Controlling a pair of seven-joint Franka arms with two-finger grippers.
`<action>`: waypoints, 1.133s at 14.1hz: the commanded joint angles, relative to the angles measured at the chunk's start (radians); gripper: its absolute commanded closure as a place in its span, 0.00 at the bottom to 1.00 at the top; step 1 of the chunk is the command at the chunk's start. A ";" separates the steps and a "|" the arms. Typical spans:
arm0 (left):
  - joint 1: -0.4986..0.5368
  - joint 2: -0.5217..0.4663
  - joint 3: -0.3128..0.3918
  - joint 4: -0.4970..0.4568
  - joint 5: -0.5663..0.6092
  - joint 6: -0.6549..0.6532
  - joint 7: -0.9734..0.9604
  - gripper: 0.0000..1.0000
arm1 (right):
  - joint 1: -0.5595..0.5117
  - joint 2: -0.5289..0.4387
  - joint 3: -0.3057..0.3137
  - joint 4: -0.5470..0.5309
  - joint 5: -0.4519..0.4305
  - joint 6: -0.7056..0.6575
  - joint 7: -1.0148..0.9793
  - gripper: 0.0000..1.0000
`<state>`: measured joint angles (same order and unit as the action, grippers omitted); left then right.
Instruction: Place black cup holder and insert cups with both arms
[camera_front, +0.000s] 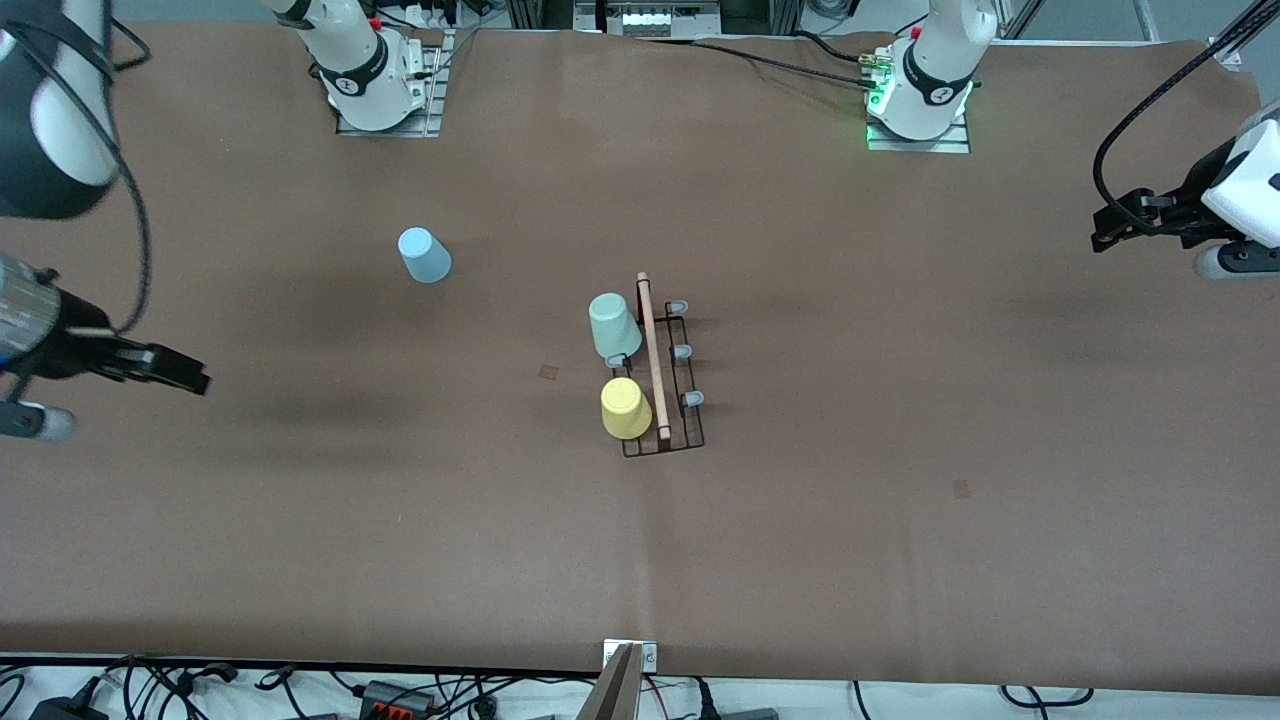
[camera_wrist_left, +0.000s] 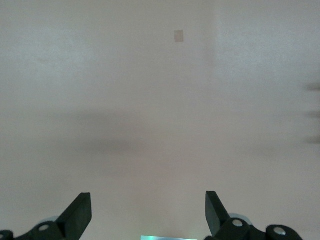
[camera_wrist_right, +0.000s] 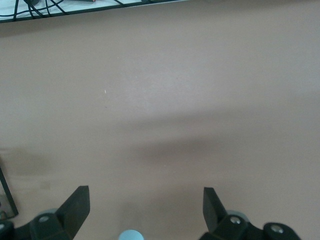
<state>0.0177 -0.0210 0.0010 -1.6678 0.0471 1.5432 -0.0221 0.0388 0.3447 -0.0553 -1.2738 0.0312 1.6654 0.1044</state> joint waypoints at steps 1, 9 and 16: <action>-0.001 -0.008 -0.001 0.005 0.005 -0.018 0.014 0.00 | -0.059 -0.059 0.026 -0.068 -0.014 0.027 -0.118 0.00; -0.002 -0.011 -0.001 0.005 0.005 -0.029 0.019 0.00 | -0.042 -0.251 -0.009 -0.341 -0.022 0.112 -0.126 0.00; -0.004 -0.008 -0.001 0.007 0.005 -0.026 0.019 0.00 | -0.042 -0.362 -0.006 -0.470 -0.025 0.057 -0.129 0.00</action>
<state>0.0164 -0.0220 0.0006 -1.6675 0.0471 1.5269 -0.0190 -0.0058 0.0091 -0.0655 -1.7268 0.0235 1.7291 -0.0127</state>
